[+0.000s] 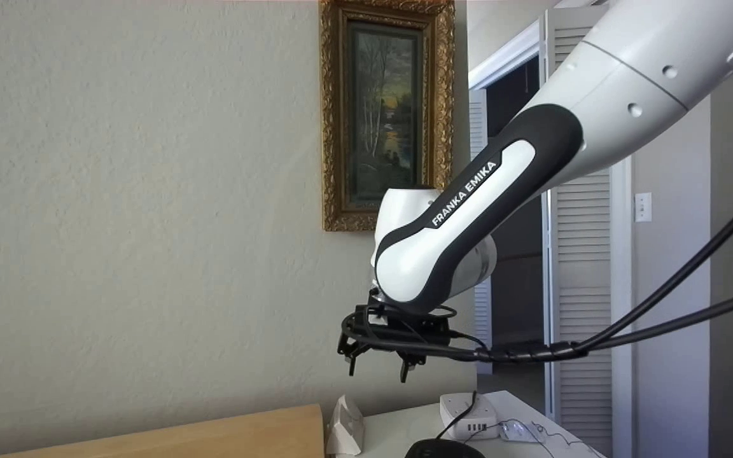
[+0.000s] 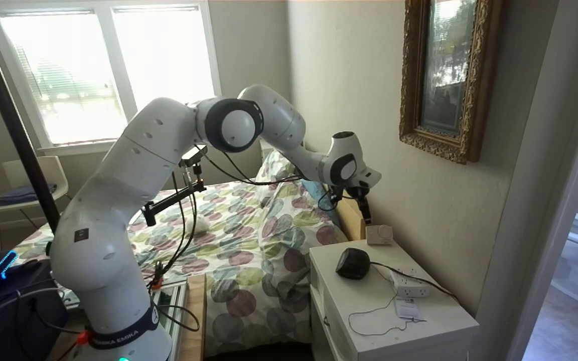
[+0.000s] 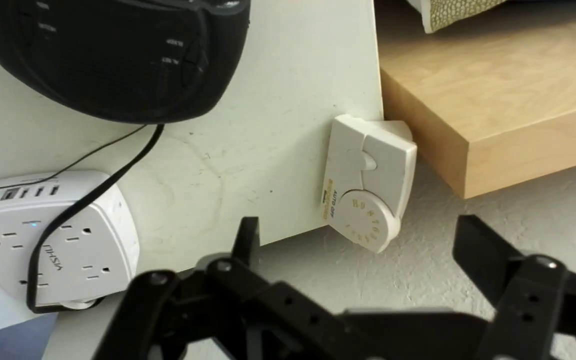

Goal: Move the alarm clock on the left to the right.

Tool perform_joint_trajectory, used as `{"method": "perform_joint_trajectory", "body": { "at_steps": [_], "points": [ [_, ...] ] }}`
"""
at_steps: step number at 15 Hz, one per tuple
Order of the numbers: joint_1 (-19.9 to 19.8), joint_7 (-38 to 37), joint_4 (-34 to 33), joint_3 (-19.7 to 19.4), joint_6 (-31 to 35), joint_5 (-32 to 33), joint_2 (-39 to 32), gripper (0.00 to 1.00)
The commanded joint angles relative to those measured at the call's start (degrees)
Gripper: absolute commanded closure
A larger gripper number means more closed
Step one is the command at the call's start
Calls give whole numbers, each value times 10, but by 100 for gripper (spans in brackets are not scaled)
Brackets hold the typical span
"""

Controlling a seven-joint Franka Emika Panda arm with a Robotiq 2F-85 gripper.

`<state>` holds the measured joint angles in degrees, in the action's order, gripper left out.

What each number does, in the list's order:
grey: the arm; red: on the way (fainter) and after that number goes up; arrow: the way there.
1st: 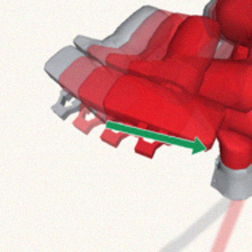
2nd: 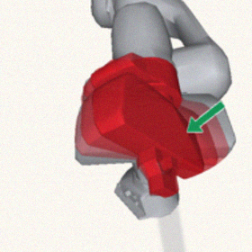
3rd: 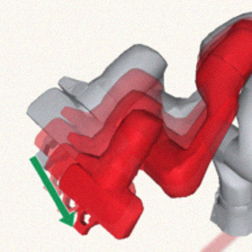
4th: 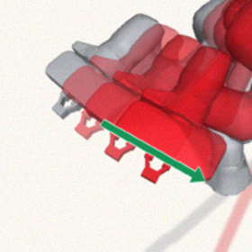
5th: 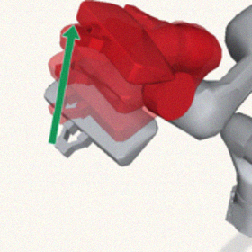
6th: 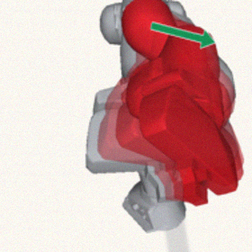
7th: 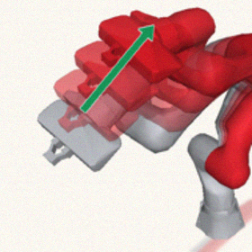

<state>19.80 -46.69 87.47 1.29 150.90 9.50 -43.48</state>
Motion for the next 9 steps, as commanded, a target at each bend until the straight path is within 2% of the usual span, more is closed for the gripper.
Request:
{"method": "perform_joint_trajectory", "body": {
  "at_steps": [1,5,9],
  "points": [
    [15,10,-84,-21,-6,-20,-59,0],
    [26,-4,-135,-50,-16,-14,-99,0],
    [29,0,-170,-55,-34,-18,-129,0]
  ]
}}
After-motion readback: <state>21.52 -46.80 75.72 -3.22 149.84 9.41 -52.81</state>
